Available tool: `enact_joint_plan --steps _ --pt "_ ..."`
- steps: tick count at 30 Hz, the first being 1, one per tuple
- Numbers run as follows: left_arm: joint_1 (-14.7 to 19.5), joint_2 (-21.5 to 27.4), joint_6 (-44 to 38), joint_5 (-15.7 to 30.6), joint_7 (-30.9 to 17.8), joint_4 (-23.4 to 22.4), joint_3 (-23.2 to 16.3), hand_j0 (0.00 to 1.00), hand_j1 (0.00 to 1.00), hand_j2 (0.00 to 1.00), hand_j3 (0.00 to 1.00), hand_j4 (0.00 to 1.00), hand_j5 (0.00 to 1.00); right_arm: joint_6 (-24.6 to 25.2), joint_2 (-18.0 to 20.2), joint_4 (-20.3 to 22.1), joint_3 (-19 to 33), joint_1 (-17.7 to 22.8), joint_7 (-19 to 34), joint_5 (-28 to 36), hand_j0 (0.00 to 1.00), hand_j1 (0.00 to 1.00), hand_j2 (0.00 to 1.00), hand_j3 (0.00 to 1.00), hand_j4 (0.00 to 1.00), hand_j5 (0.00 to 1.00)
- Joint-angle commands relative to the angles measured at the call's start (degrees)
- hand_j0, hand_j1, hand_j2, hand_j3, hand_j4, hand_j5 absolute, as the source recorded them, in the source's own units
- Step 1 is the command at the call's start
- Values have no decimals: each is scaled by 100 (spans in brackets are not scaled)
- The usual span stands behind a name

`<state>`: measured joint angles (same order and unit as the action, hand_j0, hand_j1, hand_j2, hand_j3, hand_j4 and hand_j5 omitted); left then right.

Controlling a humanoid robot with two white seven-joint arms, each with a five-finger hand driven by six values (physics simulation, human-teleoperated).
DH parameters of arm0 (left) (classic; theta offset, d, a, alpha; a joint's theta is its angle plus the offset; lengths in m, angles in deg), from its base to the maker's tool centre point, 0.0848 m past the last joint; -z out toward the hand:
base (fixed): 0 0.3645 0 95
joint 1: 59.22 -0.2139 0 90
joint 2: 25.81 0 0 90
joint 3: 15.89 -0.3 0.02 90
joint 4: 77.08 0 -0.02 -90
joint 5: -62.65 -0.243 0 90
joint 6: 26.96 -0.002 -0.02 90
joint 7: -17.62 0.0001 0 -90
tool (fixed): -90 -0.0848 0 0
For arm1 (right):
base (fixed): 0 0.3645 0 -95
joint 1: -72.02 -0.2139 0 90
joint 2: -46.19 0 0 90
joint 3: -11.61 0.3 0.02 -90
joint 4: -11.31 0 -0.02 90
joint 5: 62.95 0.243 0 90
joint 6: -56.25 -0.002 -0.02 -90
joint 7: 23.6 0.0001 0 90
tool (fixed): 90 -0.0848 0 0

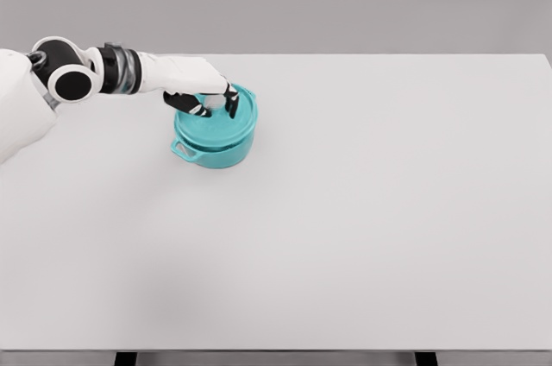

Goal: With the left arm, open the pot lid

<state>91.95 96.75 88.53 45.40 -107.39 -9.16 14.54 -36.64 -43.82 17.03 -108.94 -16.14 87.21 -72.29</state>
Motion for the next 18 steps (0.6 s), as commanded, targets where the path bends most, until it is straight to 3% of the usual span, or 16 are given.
enact_joint_plan --steps 1,4,8,12,14,16,18 --pt "9 49 8 20 1 2 6 39 39 39 39 39 39 -1 1 0 -3 0 2 3 100 100 100 100 100 100" --pt "176 330 52 37 1 20 15 38 38 38 38 38 38 -1 1 0 -3 0 2 3 100 100 100 100 100 100" --pt "229 1164 122 -15 1 46 6 38 38 38 38 38 38 -1 1 0 -3 0 2 3 100 100 100 100 100 100" --pt "167 1736 166 -472 1 20 6 39 39 39 39 39 39 -1 1 0 -3 0 2 3 100 100 100 100 100 100" --pt "80 1763 175 -560 1 20 6 43 43 43 43 43 43 -1 1 0 -3 0 2 3 100 100 100 100 100 100" --pt "18 1754 184 -569 1 20 6 54 54 54 54 54 54 -1 1 0 -3 0 2 3 100 100 100 100 100 100" --pt "-9 1719 184 -560 1 37 6 81 81 81 81 81 81 -1 1 0 -3 0 2 3 100 100 100 100 100 100"
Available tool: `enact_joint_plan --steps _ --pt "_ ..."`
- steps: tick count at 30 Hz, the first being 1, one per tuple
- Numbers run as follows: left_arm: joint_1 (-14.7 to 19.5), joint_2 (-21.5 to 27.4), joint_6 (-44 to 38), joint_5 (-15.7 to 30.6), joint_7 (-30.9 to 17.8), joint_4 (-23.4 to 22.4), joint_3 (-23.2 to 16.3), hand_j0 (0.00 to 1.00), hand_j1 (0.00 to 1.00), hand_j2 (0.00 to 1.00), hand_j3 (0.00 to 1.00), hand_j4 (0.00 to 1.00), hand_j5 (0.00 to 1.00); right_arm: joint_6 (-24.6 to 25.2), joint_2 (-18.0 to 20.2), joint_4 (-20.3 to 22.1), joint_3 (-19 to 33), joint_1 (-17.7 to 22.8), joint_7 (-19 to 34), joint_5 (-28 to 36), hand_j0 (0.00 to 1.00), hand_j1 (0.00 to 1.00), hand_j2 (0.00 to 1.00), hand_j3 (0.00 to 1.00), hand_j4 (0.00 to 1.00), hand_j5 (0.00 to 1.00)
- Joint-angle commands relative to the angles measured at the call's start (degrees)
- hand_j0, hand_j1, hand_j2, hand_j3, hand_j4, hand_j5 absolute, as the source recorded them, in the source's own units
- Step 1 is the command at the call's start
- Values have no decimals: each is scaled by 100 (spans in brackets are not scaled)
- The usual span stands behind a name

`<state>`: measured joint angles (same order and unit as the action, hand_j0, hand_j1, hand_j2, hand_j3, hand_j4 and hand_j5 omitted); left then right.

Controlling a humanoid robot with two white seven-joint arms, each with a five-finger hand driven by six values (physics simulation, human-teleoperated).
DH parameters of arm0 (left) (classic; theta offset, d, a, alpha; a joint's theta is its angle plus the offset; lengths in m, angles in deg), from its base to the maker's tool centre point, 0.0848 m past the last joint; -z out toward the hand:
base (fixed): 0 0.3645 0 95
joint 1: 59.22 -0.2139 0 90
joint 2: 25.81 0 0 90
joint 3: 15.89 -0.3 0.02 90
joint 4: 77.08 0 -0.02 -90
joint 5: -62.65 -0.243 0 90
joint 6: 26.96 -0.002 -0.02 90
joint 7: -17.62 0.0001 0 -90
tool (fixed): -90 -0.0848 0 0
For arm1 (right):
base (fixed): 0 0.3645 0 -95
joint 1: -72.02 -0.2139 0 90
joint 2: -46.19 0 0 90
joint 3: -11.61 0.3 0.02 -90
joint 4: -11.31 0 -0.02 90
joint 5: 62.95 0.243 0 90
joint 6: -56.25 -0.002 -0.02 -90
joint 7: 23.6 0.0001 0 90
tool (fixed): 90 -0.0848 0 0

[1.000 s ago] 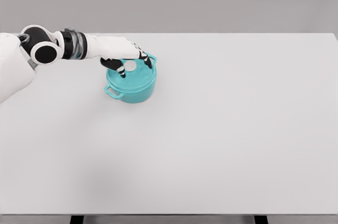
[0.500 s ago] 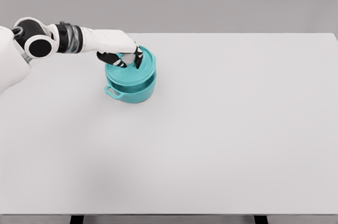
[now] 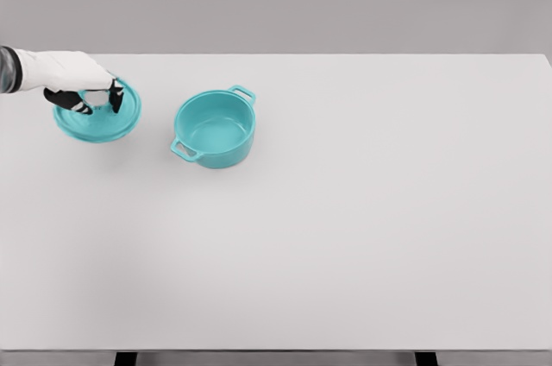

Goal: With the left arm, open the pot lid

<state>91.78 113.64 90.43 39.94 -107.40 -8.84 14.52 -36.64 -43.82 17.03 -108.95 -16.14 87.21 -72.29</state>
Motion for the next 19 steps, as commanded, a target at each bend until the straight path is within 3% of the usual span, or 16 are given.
enact_joint_plan --steps 1,3,8,12,13,15,19 --pt "-9 21 -6 -14 2 15 9 91 91 91 91 91 91 -1 1 0 -2 0 2 3 100 100 100 100 100 100" --pt "-44 12 -6 -14 2 15 9 100 100 100 100 100 100 -1 1 0 -2 0 2 3 100 100 100 100 100 100" --pt "-79 -32 109 -5 2 23 9 100 100 100 100 100 100 -1 1 0 -2 0 2 3 100 100 100 100 100 100" --pt "-79 416 100 249 2 -56 88 100 100 100 100 100 100 -1 1 0 7 0 2 3 100 100 100 100 100 100" --pt "-79 443 100 496 2 -310 105 100 100 100 100 100 100 -1 1 0 -2 0 2 3 100 100 100 100 100 100" --pt "-97 372 109 540 2 -960 175 100 100 100 100 100 100 -1 1 0 -2 0 2 3 100 100 100 100 100 100" --pt "-106 381 109 522 2 -1207 176 100 100 100 100 100 100 -1 1 0 -2 0 2 3 100 100 100 100 100 100"
